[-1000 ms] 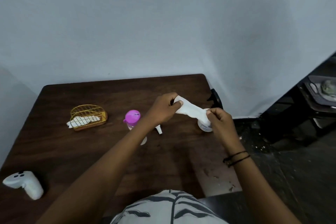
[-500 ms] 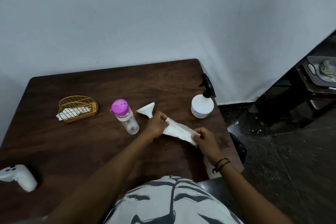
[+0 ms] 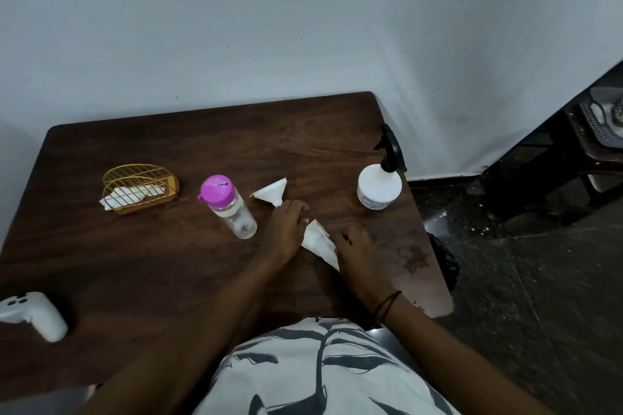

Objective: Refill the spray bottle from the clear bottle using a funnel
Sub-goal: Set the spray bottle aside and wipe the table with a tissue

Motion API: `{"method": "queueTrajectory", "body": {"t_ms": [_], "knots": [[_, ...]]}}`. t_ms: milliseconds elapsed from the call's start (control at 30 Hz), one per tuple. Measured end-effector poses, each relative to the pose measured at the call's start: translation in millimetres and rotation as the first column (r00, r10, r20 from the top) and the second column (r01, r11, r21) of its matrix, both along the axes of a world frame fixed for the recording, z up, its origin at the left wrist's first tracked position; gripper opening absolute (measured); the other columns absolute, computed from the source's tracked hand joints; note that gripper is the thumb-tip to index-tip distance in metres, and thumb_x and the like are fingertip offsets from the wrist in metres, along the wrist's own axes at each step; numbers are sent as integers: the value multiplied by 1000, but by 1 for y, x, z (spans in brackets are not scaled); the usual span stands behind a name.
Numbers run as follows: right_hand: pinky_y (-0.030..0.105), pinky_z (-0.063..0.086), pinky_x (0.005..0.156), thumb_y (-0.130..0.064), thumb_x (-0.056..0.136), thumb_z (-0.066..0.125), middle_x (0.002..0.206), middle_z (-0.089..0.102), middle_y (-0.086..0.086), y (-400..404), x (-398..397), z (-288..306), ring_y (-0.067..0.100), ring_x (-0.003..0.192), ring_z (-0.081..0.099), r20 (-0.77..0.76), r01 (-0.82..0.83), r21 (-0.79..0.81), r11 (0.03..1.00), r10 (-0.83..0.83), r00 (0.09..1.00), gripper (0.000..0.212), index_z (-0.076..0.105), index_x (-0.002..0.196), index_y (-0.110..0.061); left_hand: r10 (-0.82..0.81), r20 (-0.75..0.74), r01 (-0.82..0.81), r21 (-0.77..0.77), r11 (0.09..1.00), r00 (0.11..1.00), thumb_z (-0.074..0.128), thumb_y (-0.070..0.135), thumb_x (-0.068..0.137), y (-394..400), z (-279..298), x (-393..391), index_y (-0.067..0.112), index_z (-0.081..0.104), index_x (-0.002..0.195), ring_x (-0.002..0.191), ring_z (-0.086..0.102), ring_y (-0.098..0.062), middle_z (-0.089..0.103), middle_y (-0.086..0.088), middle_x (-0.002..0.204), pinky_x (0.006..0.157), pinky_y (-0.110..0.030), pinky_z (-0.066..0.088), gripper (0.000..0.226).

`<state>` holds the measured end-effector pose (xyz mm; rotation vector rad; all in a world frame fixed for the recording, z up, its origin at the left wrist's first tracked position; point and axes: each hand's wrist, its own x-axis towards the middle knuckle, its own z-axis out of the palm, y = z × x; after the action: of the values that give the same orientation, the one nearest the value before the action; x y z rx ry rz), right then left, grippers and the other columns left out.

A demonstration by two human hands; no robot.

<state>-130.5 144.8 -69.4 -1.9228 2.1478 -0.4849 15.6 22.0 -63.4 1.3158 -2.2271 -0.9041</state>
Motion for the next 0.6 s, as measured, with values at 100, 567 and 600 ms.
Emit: {"method": "queueTrajectory", "body": {"t_ms": [100,567,600], "knots": [[47,53,82,-19,97,53,117,59,22,-11,4,-10,40,101,58,26,-125,139,982,122,992,35,59,130,-9,-34,11,35,-48,998,999,61,2,89,3,-6,3,7,65,109,103,59,-19,67,-4,109,89,-29,46,21],[45,48,90,-9,101,44,133,54,20,-48,-35,-21,38,114,50,-174,-74,133,988,96,980,35,55,133,-4,-6,50,8,-37,999,999,60,5,88,-3,-15,-2,14,62,109,102,57,-17,65,0,107,89,-30,46,23],[44,47,90,-9,102,42,132,54,20,-44,-37,-24,36,114,50,-197,-56,143,988,84,977,34,55,133,-4,-1,48,2,-24,1000,999,60,4,88,-2,-15,-2,12,62,110,103,58,-18,65,-1,108,90,-30,46,24]]}}
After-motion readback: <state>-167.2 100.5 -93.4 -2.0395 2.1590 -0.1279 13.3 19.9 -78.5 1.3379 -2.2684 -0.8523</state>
